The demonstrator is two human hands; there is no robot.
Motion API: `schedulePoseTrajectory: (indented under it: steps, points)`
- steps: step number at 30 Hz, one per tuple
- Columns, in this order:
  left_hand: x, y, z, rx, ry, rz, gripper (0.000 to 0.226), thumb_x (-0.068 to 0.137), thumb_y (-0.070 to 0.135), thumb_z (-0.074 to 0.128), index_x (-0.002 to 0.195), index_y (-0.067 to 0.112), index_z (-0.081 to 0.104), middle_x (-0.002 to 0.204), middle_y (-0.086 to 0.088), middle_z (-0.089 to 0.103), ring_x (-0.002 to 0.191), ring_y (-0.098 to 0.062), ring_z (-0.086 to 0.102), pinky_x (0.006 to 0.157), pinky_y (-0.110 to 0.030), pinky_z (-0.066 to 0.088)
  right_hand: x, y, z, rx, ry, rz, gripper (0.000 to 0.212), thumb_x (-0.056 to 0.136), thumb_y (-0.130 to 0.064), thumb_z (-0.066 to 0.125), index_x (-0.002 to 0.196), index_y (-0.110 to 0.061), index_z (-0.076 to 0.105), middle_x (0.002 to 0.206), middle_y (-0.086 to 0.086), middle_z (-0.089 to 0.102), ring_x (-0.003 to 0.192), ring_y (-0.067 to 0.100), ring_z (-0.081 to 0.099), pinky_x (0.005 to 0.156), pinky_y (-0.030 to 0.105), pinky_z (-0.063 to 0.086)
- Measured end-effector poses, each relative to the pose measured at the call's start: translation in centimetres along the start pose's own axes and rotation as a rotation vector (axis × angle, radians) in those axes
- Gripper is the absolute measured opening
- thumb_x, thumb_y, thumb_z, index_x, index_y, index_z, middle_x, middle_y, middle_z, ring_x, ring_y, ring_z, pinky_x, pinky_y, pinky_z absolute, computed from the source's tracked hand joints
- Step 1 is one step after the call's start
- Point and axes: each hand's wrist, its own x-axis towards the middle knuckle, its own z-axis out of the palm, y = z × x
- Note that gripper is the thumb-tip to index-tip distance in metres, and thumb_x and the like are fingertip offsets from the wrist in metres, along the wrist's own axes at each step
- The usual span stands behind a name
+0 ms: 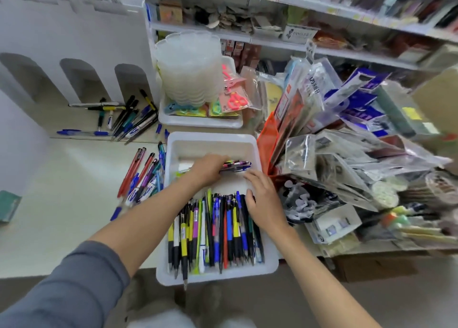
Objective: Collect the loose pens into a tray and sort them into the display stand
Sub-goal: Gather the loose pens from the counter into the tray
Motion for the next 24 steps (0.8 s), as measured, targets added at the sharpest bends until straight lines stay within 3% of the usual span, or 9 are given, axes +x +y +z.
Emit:
schedulePoseTrajectory:
  steps: [3, 7, 10, 15, 18, 20, 22, 24]
  points:
    - [0.8, -0.6, 0.1, 0.061, -0.001, -0.002, 0.041, 0.085, 0.029, 0.068, 0.124, 0.02, 0.058, 0.116, -0.008, 0.059, 0.11, -0.03, 0.056, 0.082, -0.039, 0.048, 0.3, 0.3, 0.0, 0.007, -0.012, -0.003, 0.043, 0.096, -0.005, 0.049, 0.138, -0.011, 0.053, 0.141, 0.0, 0.046, 0.135, 0.012, 0.036, 0.111, 0.009, 0.014]
    - [-0.7, -2.2, -0.2, -0.041, 0.019, -0.09, 0.082, 0.078, 0.053, 0.077, 0.146, 0.022, 0.043, 0.141, -0.004, 0.052, 0.129, -0.026, 0.048, 0.108, -0.045, 0.039, 1.2, 0.2, 0.0, 0.079, -0.044, 0.017, 0.043, 0.096, -0.004, 0.048, 0.139, -0.012, 0.051, 0.141, 0.0, 0.047, 0.136, 0.012, 0.036, 0.113, 0.015, 0.018]
    - [-3.2, -3.0, 0.9, -0.074, 0.058, -0.225, 0.075, 0.089, 0.049, 0.065, 0.151, 0.021, 0.033, 0.152, -0.002, 0.04, 0.141, -0.023, 0.033, 0.118, -0.046, 0.024, 3.1, -0.4, 0.3, 0.143, -0.047, 0.019, 0.043, 0.097, -0.002, 0.046, 0.138, -0.012, 0.052, 0.14, 0.001, 0.049, 0.134, 0.013, 0.039, 0.116, 0.021, 0.023]
    - [-3.8, -2.0, 2.8, -0.17, -0.015, -0.305, 0.064, 0.101, 0.029, 0.052, 0.157, 0.024, 0.019, 0.166, -0.006, 0.005, 0.153, -0.027, -0.002, 0.122, -0.055, 0.001, 6.4, -1.5, 1.7, 0.16, -0.131, 0.032, 0.046, 0.095, 0.003, 0.044, 0.138, -0.011, 0.052, 0.138, 0.003, 0.047, 0.133, 0.016, 0.038, 0.111, 0.015, 0.019]
    - [-3.9, -1.9, 2.4, -0.519, 0.075, -0.245, 0.063, 0.097, 0.013, 0.059, 0.152, 0.025, 0.032, 0.162, -0.007, 0.02, 0.151, -0.027, 0.012, 0.123, -0.054, 0.013, 6.9, -1.4, 2.3, 0.171, -0.14, 0.041, 0.051, 0.093, 0.008, 0.042, 0.139, -0.011, 0.051, 0.138, 0.004, 0.047, 0.132, 0.016, 0.038, 0.117, 0.023, 0.023]
    - [-4.2, -1.7, 1.4, -0.711, 0.185, -0.252, 0.058, 0.093, 0.005, 0.063, 0.145, 0.023, 0.044, 0.156, -0.005, 0.034, 0.147, -0.021, 0.027, 0.122, -0.046, 0.023, 7.2, -1.0, 2.4, 0.162, -0.185, 0.042, 0.055, 0.092, 0.009, 0.042, 0.142, -0.014, 0.049, 0.144, 0.004, 0.043, 0.137, 0.016, 0.034, 0.117, 0.019, 0.016]
    - [-4.4, -1.4, 0.6, -0.752, 0.292, -0.31, 0.05, 0.092, -0.001, 0.06, 0.138, 0.018, 0.053, 0.15, -0.003, 0.043, 0.142, -0.018, 0.035, 0.118, -0.034, 0.028, 7.9, -0.6, 2.4, 0.136, -0.241, 0.033, 0.055, 0.095, 0.003, 0.046, 0.146, -0.017, 0.045, 0.153, 0.003, 0.036, 0.143, 0.017, 0.026, 0.118, 0.022, 0.013]
    - [-5.0, -1.2, 0.0, -0.727, 0.332, -0.34, 0.044, 0.095, -0.003, 0.054, 0.134, 0.015, 0.056, 0.142, -0.002, 0.051, 0.134, -0.015, 0.044, 0.111, -0.026, 0.034, 8.8, -0.3, 2.5, 0.078, -0.313, -0.028, 0.055, 0.097, -0.008, 0.053, 0.149, -0.022, 0.041, 0.157, 0.003, 0.031, 0.147, 0.019, 0.021, 0.122, 0.033, 0.013]
